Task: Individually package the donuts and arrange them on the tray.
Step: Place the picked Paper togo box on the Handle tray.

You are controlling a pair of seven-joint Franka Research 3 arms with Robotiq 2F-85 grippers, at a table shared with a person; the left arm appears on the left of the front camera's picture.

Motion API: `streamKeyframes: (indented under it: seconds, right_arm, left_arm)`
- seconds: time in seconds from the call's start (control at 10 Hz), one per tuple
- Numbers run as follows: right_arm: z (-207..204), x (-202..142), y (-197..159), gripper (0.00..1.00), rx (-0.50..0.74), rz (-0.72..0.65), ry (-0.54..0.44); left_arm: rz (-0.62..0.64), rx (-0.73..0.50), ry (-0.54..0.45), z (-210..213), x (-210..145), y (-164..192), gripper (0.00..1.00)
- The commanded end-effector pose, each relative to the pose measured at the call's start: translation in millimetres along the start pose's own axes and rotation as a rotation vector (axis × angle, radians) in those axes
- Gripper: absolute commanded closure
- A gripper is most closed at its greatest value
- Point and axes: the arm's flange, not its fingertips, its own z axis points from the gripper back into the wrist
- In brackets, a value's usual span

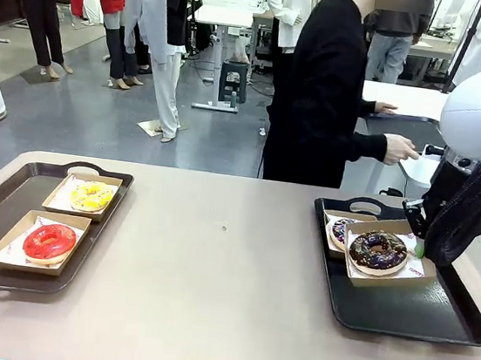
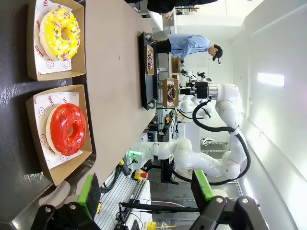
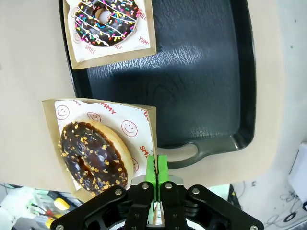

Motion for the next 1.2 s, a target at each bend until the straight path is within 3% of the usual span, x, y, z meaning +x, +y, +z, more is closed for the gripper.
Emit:
streamKeyframes:
  seconds: [0.0,1.1]
  right_arm:
    - [-6,2,-8,0.98,0.014,0.07,0.003]
    - [-82,21,-64,0.98,0.055,0.104,0.051]
  left_arm:
    - [-0.013,-0.007,0.0,2,-1,-1,0.0]
    - [-0.013,-0.007,0.0,2,-1,-1,0.0]
